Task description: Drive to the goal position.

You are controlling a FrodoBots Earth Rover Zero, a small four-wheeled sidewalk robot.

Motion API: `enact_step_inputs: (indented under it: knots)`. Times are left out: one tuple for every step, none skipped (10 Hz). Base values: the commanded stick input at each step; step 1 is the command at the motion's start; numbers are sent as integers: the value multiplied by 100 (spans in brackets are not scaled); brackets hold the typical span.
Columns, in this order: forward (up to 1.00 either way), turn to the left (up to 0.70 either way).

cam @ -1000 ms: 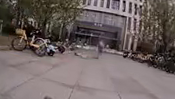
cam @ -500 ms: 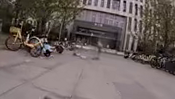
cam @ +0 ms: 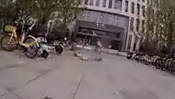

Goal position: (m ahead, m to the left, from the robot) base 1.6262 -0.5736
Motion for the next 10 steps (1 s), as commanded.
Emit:
enact_step_inputs:
  knots:
    - [70,0]
    - [70,0]
    - [70,0]
    - [70,0]
    - [70,0]
    - [70,0]
    - [70,0]
    - [70,0]
    - [70,0]
    - [70,0]
